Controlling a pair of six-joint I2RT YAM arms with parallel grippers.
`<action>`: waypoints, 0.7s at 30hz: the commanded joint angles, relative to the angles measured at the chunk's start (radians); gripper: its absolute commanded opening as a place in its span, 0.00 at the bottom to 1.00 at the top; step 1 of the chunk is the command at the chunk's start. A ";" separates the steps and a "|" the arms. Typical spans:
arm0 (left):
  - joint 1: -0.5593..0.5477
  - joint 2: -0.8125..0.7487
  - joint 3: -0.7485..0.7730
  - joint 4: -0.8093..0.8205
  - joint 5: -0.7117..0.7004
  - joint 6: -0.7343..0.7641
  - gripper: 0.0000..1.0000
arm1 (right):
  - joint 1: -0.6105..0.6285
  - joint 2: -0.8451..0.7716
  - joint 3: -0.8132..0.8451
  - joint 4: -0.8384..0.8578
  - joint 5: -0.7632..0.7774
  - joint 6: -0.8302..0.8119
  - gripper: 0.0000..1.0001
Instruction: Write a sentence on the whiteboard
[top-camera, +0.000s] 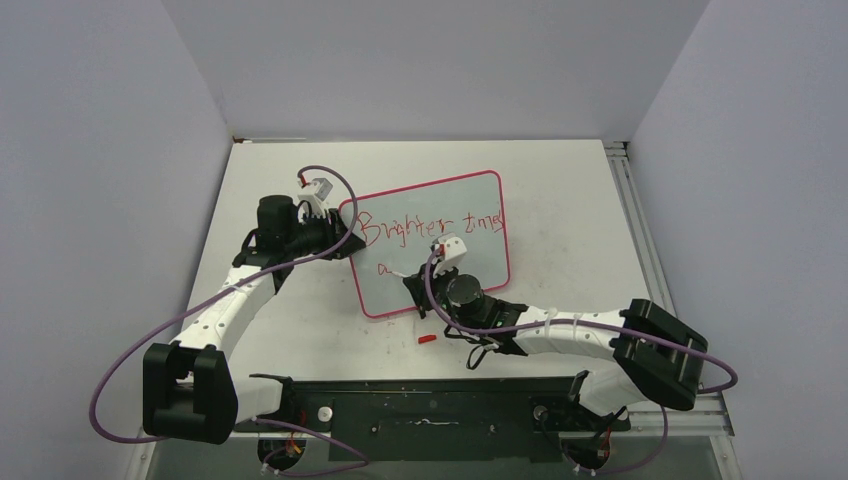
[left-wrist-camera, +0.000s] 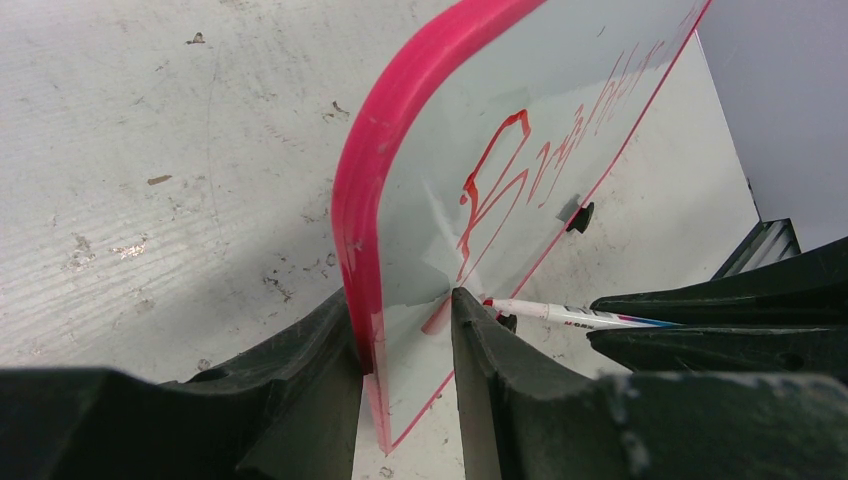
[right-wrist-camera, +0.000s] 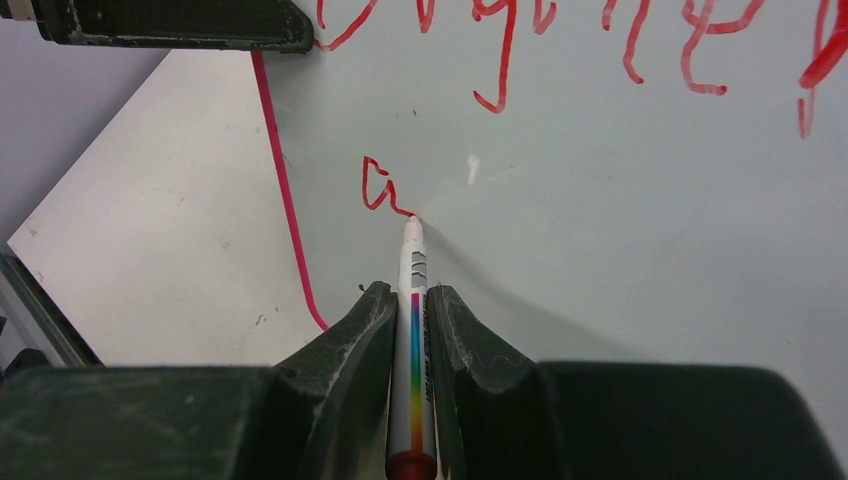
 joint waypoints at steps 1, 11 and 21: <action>0.002 -0.020 0.039 0.034 0.044 -0.006 0.34 | 0.002 -0.060 0.002 0.008 0.038 -0.023 0.05; 0.002 -0.024 0.037 0.034 0.044 -0.006 0.34 | -0.001 -0.076 0.047 0.034 0.033 -0.063 0.05; 0.002 -0.024 0.037 0.034 0.043 -0.007 0.34 | -0.018 -0.030 0.096 0.082 0.032 -0.095 0.05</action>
